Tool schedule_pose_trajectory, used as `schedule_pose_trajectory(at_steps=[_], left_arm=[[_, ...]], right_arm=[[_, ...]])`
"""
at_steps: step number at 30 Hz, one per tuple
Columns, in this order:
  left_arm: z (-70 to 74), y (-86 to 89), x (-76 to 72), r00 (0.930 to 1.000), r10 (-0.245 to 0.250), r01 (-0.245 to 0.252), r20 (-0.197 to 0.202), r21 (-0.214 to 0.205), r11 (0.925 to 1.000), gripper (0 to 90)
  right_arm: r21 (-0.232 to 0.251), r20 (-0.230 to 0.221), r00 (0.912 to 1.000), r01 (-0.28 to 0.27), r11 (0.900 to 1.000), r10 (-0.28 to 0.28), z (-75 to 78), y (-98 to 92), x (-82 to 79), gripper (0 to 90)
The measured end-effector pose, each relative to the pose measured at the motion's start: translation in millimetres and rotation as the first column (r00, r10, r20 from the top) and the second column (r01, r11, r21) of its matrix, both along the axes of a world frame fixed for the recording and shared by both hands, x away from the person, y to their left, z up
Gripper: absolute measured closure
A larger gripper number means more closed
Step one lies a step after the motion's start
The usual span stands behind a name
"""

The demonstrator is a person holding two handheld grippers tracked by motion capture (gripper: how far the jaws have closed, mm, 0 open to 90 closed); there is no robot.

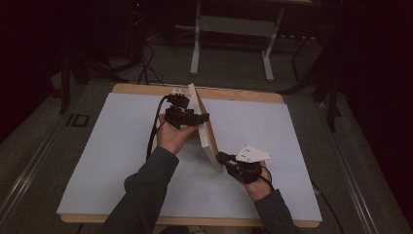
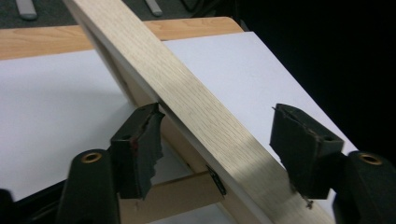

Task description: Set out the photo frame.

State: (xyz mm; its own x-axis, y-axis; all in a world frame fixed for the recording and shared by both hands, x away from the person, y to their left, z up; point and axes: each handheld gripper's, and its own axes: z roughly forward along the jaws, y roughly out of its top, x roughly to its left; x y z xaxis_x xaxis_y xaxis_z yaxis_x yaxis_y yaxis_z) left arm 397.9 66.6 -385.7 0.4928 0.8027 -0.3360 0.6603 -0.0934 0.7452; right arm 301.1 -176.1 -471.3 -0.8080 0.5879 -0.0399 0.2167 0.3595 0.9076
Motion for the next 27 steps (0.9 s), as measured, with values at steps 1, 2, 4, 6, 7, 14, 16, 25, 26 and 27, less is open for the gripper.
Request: schedule_pose_trajectory(at_steps=[1, 2, 4, 6, 7, 14, 16, 25, 26, 27], left_arm=[[0.0, -0.1, 0.2, 1.0000, 0.001, -0.001, -0.002, -0.001, 1.0000, 37.2], [0.1, -0.1, 0.1, 1.0000, 0.002, -0.002, -0.003, 0.000, 1.0000, 37.6], [0.4, -0.2, -0.1, 1.0000, 0.004, -0.004, -0.006, 0.002, 1.0000, 38.0], [0.8, -0.4, 0.1, 0.9999, 0.005, -0.005, -0.014, 0.002, 1.0000, 39.5], [1.0, -0.6, 0.2, 0.9998, 0.005, -0.005, -0.020, -0.001, 1.0000, 40.3], [2.0, -1.9, -0.8, 0.9994, 0.012, -0.012, -0.033, 0.004, 0.9999, 44.9], [2.6, -2.2, -0.3, 0.9994, 0.008, -0.008, -0.034, 0.011, 0.9999, 44.9], [3.8, -2.6, 1.8, 0.9990, 0.010, -0.010, -0.044, 0.017, 0.9998, 46.0], [4.0, -2.8, 1.8, 0.9988, 0.013, -0.012, -0.046, 0.018, 0.9998, 46.2], [4.2, -3.1, 1.9, 0.9987, 0.016, -0.015, -0.048, 0.020, 0.9997, 46.4]], right_arm=[[-0.001, -0.002, 1.0000, -0.001, 1.0000, 0.001, -0.2, 0.3, -0.2, 81.1], [-0.003, -0.003, 1.0000, -0.002, 1.0000, 0.002, -0.3, 0.6, -0.5, 81.1], [-0.010, 0.005, 1.0000, -0.001, 0.9999, 0.001, -0.2, 1.1, -1.1, 81.1], [-0.014, 0.007, 1.0000, -0.005, 0.9999, 0.005, 0.2, 1.8, -1.7, 80.9], [-0.014, 0.008, 0.9999, -0.006, 0.9999, 0.006, 0.4, 2.1, -1.9, 81.0], [-0.009, 0.011, 0.9999, -0.001, 1.0000, 0.001, 1.9, 0.1, -1.6, 80.8], [-0.004, 0.009, 1.0000, 0.002, 1.0000, -0.002, 2.6, -1.0, -1.6, 80.7], [-0.003, 0.013, 0.9999, 0.006, 1.0000, -0.006, 2.5, -2.2, -1.4, 80.5], [-0.003, 0.015, 0.9999, 0.005, 1.0000, -0.005, 2.4, -2.4, -1.1, 80.5], [-0.002, 0.015, 0.9999, 0.007, 1.0000, -0.007, 2.4, -2.6, -1.1, 80.5]])
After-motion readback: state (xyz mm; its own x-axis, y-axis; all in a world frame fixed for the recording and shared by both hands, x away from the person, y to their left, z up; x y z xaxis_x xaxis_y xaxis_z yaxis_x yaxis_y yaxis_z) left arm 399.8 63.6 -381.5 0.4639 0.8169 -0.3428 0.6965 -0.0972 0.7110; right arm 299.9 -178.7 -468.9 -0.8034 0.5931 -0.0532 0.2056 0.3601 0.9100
